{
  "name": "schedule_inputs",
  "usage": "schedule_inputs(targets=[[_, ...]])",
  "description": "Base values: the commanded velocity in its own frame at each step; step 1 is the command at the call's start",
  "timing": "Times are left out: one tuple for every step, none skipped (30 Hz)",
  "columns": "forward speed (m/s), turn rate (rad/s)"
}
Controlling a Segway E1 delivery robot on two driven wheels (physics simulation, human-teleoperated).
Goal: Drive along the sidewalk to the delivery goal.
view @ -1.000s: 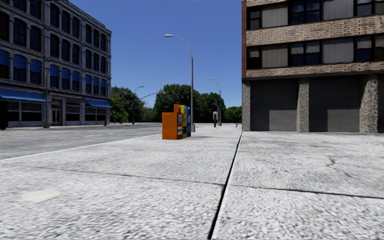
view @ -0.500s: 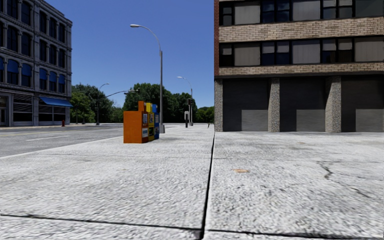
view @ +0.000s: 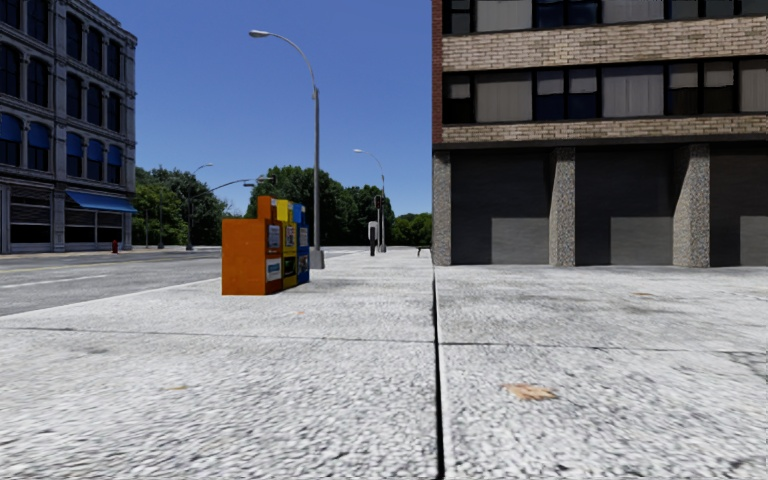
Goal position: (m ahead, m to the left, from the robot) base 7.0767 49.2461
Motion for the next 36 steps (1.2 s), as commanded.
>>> schedule_inputs(targets=[[2.0,0.0],[2.0,0.0],[2.0,0.0],[2.0,0.0],[2.0,0.0],[2.0,0.0],[2.0,0.0],[2.0,0.0],[2.0,0.0],[2.0,0.0],[2.0,0.0],[2.0,0.0],[2.0,0.0],[2.0,0.0],[2.0,0.0],[2.0,0.0],[2.0,0.0],[2.0,0.0],[2.0,0.0],[2.0,0.0],[2.0,0.0],[2.0,0.0],[2.0,0.0],[2.0,0.0],[2.0,0.0],[2.0,0.0],[2.0,0.0],[2.0,0.0],[2.0,0.0],[2.0,0.0],[2.0,0.0],[2.0,0.0],[2.0,0.0],[2.0,0.0],[2.0,0.0],[2.0,0.0]])
